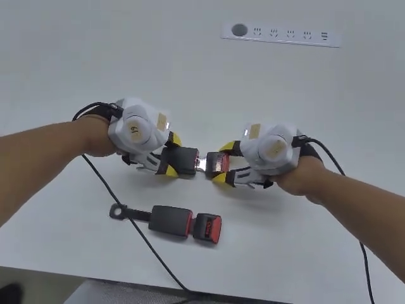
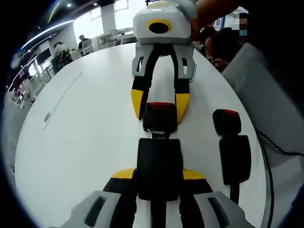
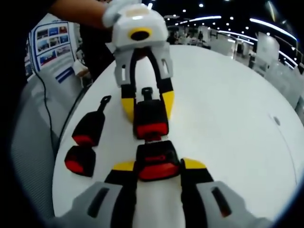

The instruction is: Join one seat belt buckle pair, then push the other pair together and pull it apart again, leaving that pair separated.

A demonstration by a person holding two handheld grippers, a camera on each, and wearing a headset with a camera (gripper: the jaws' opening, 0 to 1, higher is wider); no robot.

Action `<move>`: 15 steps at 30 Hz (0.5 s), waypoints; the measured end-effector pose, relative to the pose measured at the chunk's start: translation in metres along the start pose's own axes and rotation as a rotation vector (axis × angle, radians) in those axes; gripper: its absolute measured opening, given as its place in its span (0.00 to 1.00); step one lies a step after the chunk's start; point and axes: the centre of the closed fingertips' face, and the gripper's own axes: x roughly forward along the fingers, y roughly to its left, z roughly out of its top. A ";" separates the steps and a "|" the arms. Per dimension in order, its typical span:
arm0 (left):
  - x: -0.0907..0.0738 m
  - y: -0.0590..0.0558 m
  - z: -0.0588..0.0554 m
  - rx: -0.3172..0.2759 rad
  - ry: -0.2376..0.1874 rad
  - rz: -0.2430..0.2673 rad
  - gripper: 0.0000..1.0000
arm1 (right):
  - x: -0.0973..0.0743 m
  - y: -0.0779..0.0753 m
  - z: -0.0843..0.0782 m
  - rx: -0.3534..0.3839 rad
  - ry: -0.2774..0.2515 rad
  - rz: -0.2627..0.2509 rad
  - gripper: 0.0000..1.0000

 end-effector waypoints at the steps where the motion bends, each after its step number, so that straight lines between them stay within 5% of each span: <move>1: 0.000 0.000 0.000 -0.002 -0.001 0.001 0.35 | -0.002 -0.001 -0.002 0.001 -0.002 -0.002 0.35; 15: 0.000 -0.001 0.001 -0.019 -0.012 0.003 0.36 | -0.016 -0.002 -0.015 0.013 -0.028 -0.016 0.36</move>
